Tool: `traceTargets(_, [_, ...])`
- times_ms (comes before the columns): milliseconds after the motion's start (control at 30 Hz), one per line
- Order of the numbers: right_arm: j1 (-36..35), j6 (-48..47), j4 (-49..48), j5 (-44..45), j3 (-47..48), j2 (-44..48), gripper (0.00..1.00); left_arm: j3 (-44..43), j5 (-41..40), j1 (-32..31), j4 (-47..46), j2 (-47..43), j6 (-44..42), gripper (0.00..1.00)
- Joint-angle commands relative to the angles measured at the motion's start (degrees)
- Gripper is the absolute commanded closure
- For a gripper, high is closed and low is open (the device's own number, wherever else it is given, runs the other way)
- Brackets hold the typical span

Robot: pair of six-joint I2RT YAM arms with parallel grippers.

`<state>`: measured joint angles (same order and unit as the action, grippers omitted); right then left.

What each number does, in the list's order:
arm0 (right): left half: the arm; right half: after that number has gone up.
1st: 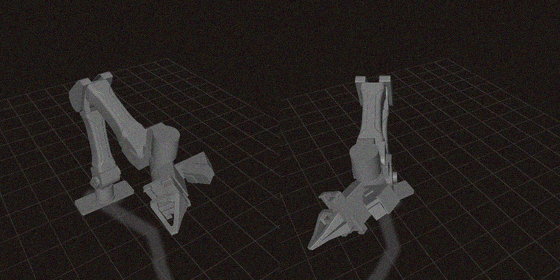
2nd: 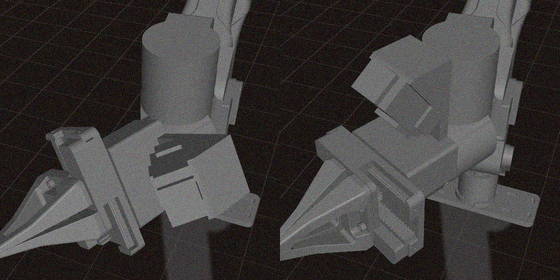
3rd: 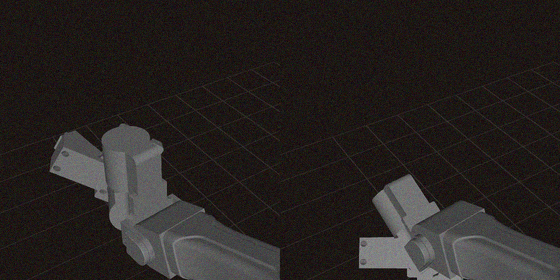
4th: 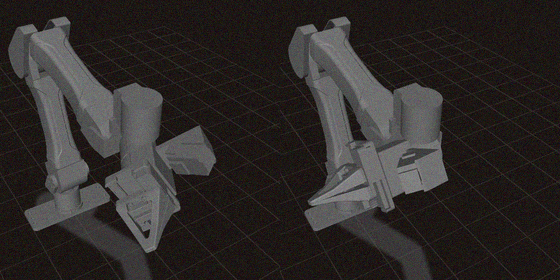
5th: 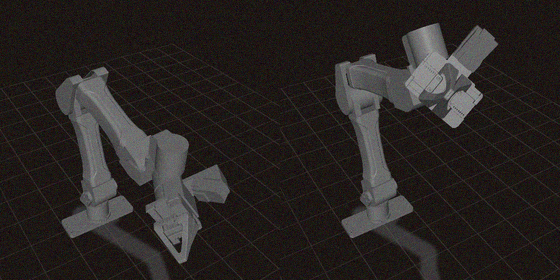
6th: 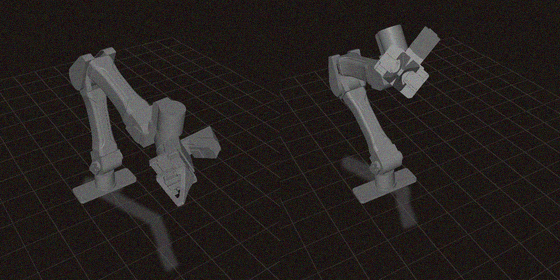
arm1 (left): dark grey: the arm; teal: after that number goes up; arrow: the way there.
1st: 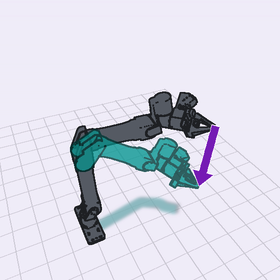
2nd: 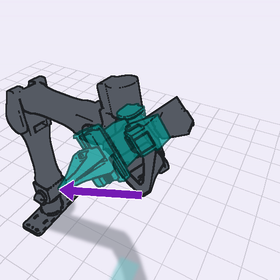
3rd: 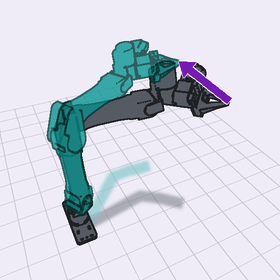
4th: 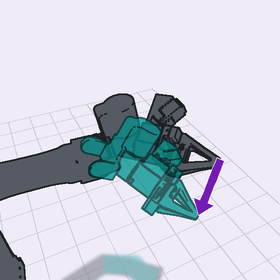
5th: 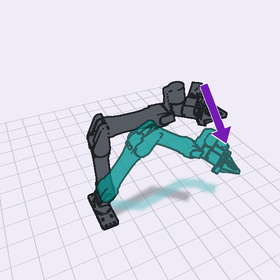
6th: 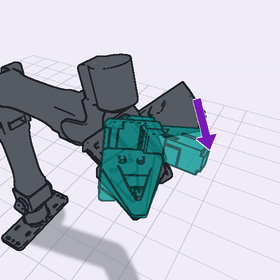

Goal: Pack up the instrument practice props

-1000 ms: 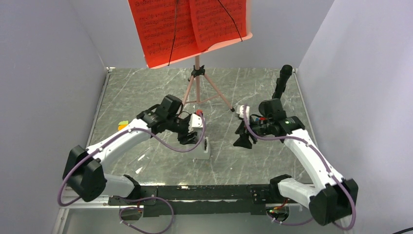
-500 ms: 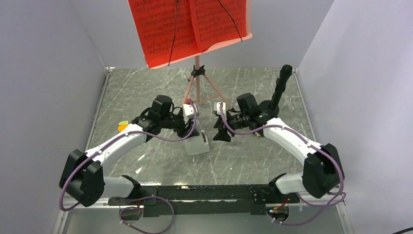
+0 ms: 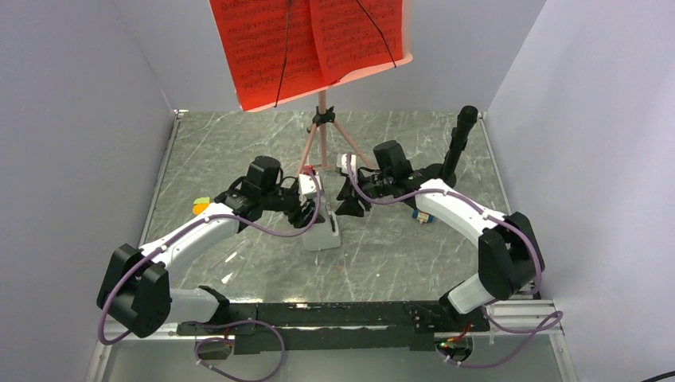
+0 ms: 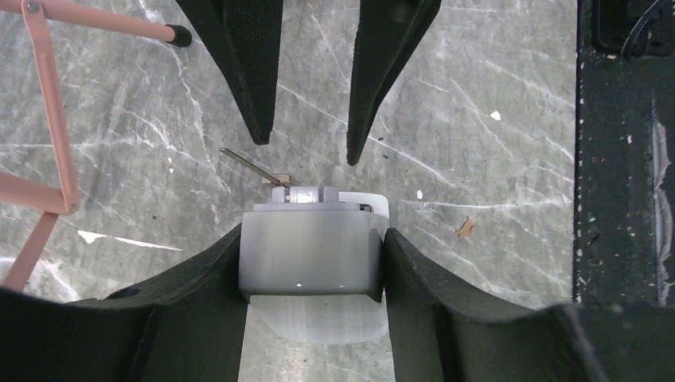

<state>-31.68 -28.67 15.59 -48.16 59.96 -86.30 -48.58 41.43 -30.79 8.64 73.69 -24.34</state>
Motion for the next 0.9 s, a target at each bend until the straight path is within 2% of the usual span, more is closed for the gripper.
traceTargets(0, [-1.58, -8.44, 3.36, -3.58, 3.28, -0.21, 0.51, -0.07, -1.90, 0.74, 3.07, 0.12, -9.08, 0.99])
traceTargets(100, [-3.30, -13.59, 6.71, -3.61, 3.58, 0.17, 0.51, -0.61, -1.36, 0.90, 3.38, 0.65, -9.50, 0.99])
traceTargets(300, [-3.65, -12.20, 4.71, -2.65, 1.94, 0.69, 0.52, -0.47, -0.32, 0.94, 3.41, 0.82, -8.91, 0.99])
traceTargets(667, [-4.35, -12.16, 3.39, 0.43, 0.33, 1.10, 0.57, -0.82, -0.87, 0.91, 6.19, 0.28, -13.62, 0.99])
traceTargets(867, [-4.36, -11.33, 2.49, 1.49, 0.56, 0.67, 0.62, -0.91, -0.80, 0.90, 6.70, 0.24, -14.37, 0.99])
